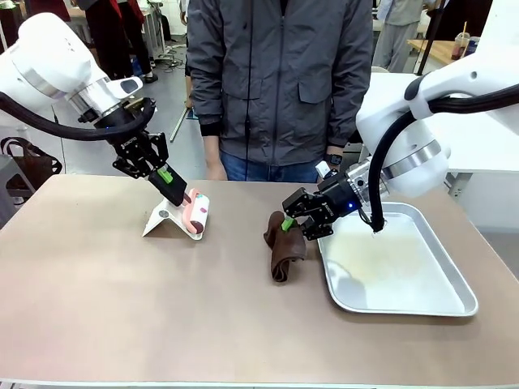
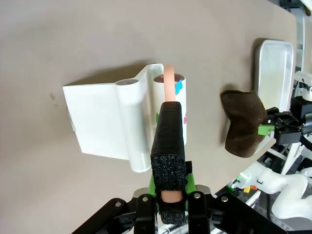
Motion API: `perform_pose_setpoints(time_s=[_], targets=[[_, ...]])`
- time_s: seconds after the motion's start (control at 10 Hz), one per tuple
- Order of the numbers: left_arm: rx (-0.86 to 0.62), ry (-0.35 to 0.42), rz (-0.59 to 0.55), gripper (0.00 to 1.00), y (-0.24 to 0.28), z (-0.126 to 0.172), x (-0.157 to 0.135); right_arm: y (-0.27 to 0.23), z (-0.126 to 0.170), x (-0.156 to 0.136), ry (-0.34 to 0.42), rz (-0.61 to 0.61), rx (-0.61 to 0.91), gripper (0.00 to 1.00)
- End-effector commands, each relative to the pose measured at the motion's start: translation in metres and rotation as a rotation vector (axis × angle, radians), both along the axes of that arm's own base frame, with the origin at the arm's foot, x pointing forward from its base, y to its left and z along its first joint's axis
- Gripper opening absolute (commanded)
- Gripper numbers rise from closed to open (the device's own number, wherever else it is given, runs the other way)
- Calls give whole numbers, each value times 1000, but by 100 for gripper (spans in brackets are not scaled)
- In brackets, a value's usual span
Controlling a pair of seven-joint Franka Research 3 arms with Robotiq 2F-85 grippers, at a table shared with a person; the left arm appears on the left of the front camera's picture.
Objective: Clean the surface of the table.
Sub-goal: Return the Lint Roller and towel to their original positions.
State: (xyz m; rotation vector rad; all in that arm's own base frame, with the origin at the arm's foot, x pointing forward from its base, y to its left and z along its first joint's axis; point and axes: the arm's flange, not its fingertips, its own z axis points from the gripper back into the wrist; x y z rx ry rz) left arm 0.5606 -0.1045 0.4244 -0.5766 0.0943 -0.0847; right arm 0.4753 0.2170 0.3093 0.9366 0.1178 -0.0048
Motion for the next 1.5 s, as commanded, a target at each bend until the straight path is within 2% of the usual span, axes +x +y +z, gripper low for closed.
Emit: perform_pose_setpoints(time_s=[0.0,0.5,0.6,0.7,0.8,0.9,1.2,1.4], targets=[[13,9,-8,22,-2,4,4,2,1,3,11,-38,12,17],[36,2,0,22,-3,-6,5,1,0,0,-4,-43,7,17],[30,8,0,57,-3,-6,5,0,0,-1,-6,-47,3,25],[33,8,-1,79,-2,-5,5,1,0,0,-3,-45,-15,76],[30,6,-4,100,-2,-5,5,1,0,-1,-5,-40,-16,85],[31,2,-2,100,-1,-5,4,1,0,-1,-9,-38,-14,100],[22,-11,15,100,5,-2,2,1,2,-3,-29,-30,-22,100],[19,-30,45,100,26,3,-5,6,15,-7,-55,26,-43,100]])
